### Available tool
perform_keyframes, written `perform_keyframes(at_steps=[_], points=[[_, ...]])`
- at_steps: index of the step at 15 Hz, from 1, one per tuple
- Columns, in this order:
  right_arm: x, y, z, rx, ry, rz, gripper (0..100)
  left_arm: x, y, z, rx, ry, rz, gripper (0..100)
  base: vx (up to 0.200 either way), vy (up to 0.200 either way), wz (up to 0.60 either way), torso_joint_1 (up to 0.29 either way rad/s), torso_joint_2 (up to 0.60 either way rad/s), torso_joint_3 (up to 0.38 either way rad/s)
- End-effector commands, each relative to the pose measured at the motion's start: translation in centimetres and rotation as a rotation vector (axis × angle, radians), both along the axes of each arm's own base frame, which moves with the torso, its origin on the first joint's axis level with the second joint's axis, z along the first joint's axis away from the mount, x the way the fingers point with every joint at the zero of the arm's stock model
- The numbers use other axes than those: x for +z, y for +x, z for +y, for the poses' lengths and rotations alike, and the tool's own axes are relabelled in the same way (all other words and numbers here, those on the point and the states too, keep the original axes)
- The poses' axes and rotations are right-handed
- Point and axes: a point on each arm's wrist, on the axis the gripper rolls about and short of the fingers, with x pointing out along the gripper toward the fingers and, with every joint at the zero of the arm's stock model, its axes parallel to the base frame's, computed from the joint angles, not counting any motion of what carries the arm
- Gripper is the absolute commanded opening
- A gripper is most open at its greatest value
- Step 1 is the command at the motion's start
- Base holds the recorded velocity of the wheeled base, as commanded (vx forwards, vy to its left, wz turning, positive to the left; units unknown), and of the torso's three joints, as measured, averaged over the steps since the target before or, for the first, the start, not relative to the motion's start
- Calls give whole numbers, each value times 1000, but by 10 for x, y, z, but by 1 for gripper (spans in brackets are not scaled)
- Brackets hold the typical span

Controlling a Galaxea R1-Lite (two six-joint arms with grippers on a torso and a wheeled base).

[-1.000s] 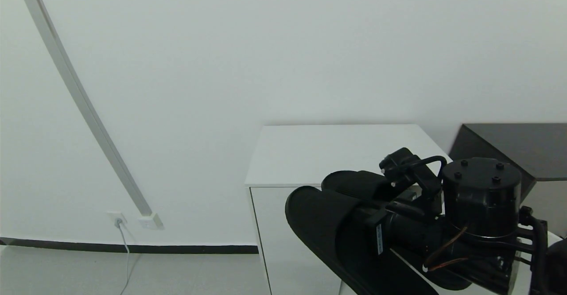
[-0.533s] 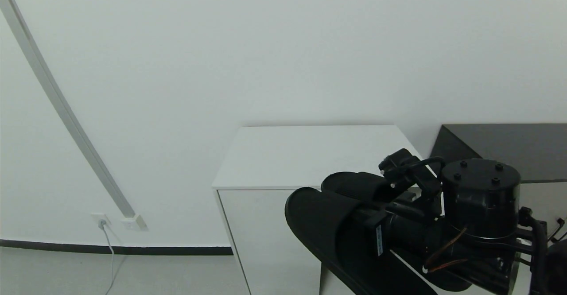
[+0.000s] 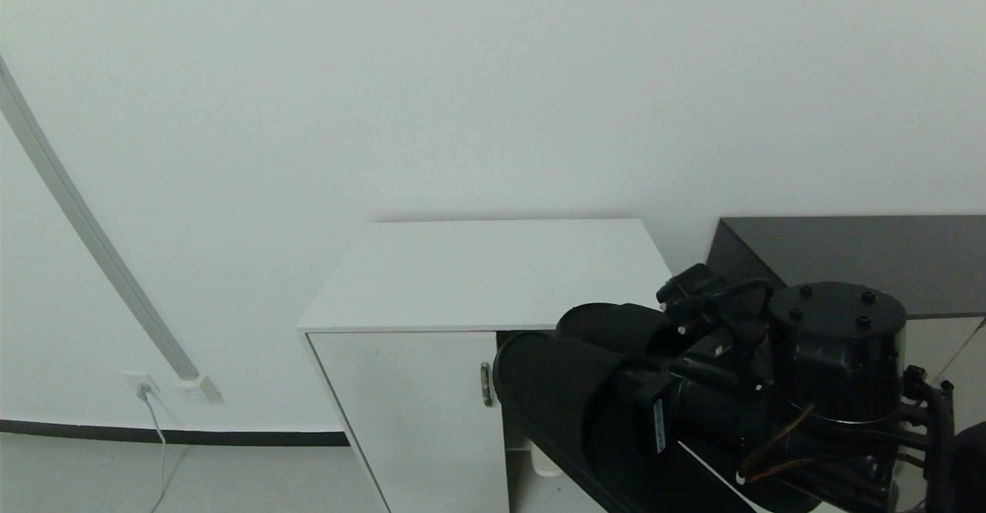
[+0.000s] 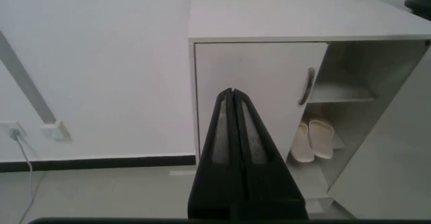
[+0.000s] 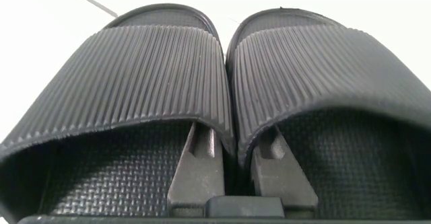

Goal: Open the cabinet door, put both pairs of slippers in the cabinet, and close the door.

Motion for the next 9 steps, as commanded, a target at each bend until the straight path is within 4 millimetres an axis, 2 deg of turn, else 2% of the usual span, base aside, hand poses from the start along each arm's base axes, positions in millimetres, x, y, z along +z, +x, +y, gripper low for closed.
perform_keyframes(at_steps=[1,9], points=[[-1,-1,-1,3,-8,-3,0,0,0,0,0,0,0,0,0,0,0,0,0,0],[-1,-8,0,25,4,-11,0,0,0,0,0,0,0,0,0,0,0,0,0,0]])
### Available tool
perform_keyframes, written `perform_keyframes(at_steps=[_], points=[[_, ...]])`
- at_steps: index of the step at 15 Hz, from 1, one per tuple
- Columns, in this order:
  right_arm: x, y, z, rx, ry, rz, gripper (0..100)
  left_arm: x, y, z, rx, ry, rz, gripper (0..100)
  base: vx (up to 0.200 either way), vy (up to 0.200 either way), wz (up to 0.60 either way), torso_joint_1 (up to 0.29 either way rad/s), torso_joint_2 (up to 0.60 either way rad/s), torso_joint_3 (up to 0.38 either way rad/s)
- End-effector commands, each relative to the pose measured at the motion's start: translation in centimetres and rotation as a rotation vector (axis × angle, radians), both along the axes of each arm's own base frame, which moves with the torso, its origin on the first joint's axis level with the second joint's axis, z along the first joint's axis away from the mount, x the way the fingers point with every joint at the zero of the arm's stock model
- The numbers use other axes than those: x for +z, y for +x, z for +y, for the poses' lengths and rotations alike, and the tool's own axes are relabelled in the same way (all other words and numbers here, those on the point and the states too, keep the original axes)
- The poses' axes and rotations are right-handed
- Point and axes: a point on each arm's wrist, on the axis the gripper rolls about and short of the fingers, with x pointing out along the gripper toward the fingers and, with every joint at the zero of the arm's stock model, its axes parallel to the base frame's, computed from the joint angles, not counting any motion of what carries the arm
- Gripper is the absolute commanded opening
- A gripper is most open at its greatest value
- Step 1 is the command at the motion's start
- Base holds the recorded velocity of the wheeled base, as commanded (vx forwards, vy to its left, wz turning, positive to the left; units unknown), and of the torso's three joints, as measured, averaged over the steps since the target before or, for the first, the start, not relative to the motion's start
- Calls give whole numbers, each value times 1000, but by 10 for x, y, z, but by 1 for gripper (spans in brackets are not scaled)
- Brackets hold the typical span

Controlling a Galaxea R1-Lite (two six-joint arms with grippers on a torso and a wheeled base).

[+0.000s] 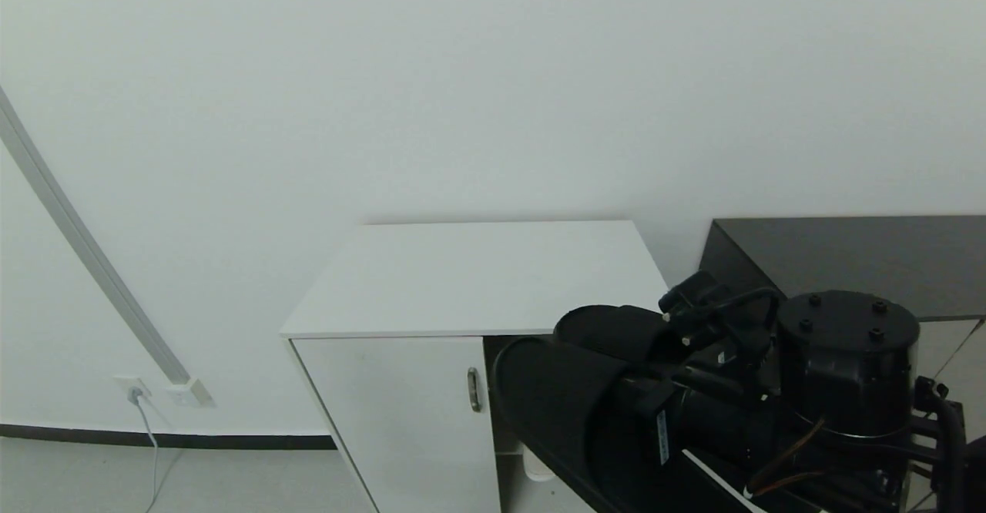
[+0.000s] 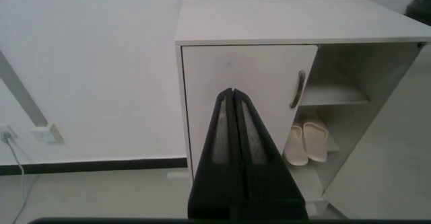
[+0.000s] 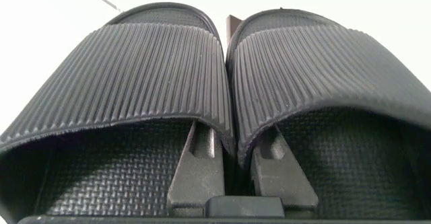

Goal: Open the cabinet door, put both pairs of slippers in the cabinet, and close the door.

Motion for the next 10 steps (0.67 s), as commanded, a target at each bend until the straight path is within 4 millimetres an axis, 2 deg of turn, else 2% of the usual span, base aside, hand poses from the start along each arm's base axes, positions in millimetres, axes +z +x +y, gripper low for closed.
perform_keyframes(at_steps=[1,10], points=[[0,-3,0,8,5,-5,0,0,0,0,1,0,1,0,0,0,0,0,0,0],[-2,-5,1,16,-1,-2,0,0,0,0,0,0,1,0,0,0,0,0,0,0]])
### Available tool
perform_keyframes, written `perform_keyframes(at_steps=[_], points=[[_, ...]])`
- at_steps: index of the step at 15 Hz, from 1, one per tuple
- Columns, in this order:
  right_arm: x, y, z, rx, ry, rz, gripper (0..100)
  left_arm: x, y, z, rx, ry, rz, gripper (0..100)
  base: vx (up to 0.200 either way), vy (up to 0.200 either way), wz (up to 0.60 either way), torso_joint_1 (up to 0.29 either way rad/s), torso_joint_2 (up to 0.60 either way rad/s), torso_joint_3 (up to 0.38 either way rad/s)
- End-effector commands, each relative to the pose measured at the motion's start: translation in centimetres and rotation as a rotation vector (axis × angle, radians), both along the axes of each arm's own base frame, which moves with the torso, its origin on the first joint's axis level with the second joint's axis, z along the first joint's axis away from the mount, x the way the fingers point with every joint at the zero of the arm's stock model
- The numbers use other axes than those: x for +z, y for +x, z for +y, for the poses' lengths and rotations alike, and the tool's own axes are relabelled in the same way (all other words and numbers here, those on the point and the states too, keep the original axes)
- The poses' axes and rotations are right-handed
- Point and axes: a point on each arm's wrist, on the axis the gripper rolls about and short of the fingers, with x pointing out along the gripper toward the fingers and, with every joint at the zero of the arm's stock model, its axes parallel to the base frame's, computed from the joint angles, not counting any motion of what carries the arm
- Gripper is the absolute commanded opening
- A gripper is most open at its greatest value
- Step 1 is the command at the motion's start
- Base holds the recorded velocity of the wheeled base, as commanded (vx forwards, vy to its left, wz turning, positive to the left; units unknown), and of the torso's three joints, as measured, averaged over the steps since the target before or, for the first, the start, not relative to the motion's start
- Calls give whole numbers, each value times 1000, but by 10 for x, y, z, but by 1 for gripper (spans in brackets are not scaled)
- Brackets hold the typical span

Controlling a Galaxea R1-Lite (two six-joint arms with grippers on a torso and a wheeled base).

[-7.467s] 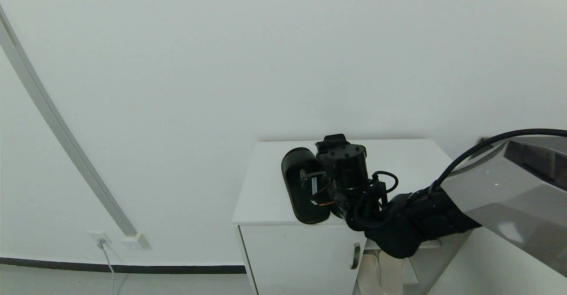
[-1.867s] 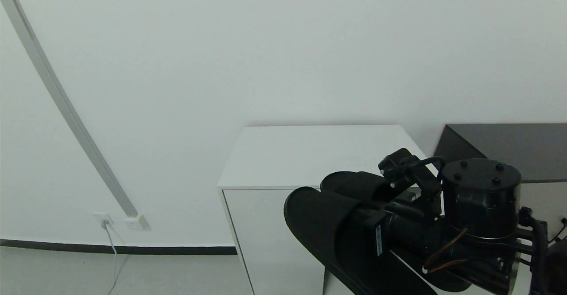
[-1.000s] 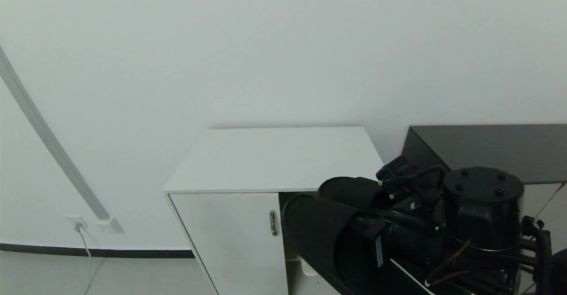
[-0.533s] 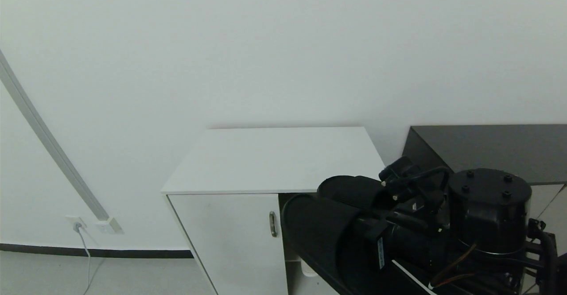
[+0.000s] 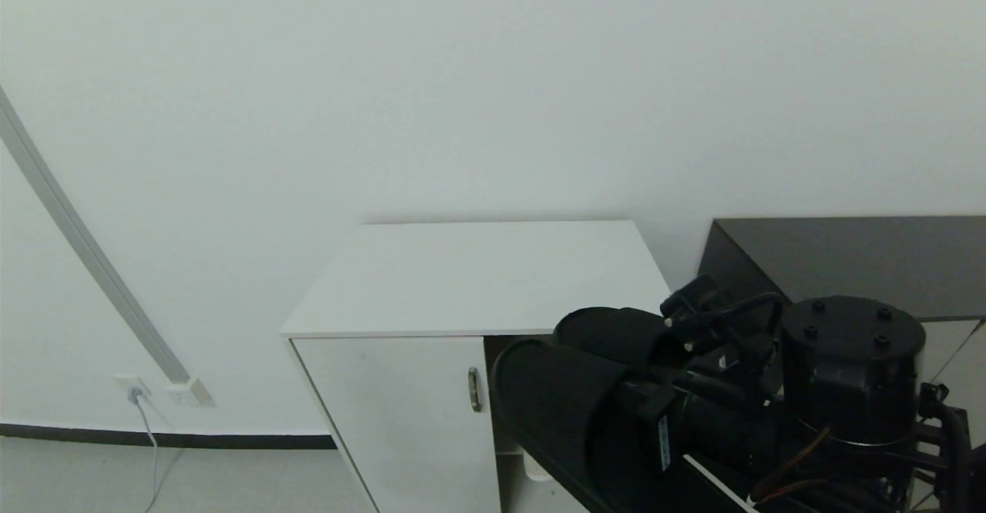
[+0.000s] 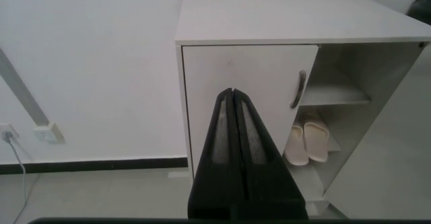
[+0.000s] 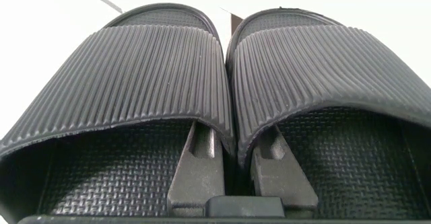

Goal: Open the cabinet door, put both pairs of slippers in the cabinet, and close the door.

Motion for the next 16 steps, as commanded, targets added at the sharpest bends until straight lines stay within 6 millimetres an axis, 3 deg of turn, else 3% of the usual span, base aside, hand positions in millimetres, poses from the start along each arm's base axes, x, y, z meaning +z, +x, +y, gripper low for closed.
perform_keyframes(at_steps=[1,8,16], points=[[-2,-1,0,5,-5,4,0,0,0,0,0,0,1,0,0,0,0,0,0,0],[-3,-2,1,9,-14,4,0,0,0,0,0,-2,1,0,0,0,0,-138,327,178],[-7,-4,1,17,-29,9,0,0,0,0,3,-2,1,0,0,0,0,-224,540,310]])
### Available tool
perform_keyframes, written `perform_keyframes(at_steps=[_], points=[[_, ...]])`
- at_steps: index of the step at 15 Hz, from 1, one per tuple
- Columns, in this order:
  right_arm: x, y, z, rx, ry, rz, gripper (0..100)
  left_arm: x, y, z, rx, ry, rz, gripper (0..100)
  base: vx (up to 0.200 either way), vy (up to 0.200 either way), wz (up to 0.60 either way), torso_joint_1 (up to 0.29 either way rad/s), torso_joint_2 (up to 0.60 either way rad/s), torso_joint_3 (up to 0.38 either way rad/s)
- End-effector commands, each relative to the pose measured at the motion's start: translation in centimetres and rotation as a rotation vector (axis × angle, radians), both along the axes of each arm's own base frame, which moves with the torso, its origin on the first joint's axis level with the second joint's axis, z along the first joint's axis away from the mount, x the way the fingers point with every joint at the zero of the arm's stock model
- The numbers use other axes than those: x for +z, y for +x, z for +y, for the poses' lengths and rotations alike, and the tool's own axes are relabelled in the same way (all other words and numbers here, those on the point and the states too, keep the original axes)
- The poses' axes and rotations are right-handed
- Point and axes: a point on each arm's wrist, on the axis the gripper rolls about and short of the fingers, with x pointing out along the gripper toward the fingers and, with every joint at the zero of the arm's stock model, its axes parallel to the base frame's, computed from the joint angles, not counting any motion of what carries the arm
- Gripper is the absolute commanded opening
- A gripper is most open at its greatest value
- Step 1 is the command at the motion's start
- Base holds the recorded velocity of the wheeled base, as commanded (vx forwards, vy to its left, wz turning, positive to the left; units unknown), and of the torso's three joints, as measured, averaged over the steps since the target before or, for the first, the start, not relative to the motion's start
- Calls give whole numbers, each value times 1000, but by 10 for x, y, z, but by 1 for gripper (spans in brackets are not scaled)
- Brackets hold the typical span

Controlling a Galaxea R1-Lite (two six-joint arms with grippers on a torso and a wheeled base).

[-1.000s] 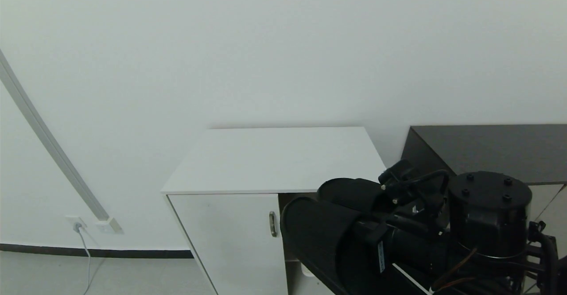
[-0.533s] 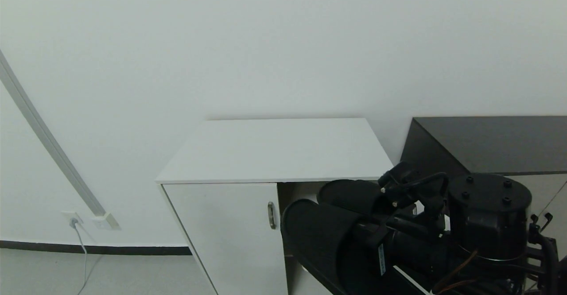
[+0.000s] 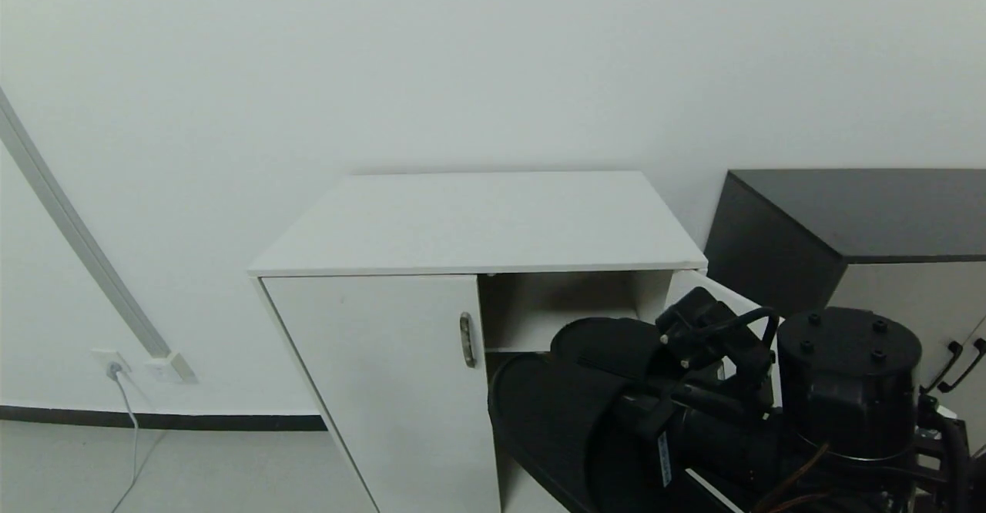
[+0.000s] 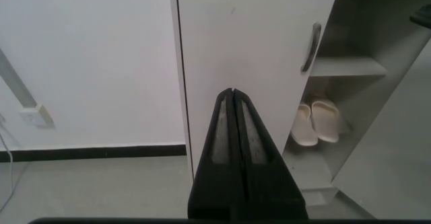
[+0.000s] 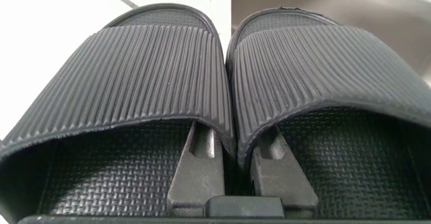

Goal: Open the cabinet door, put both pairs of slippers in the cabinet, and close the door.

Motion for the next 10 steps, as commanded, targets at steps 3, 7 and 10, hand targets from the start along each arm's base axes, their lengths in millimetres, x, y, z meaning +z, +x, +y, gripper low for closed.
perform_keyframes(at_steps=[3,7,10], points=[[-1,0,1,3,3,-3,0,0,0,0,1,0,1,0,0,0,0,-198,512,315],[-2,-1,1,6,2,-2,0,0,0,0,-1,3,1,0,0,0,0,-182,503,316],[-3,-1,1,6,-1,1,0,0,0,0,-1,3,1,0,0,0,0,-154,478,317]])
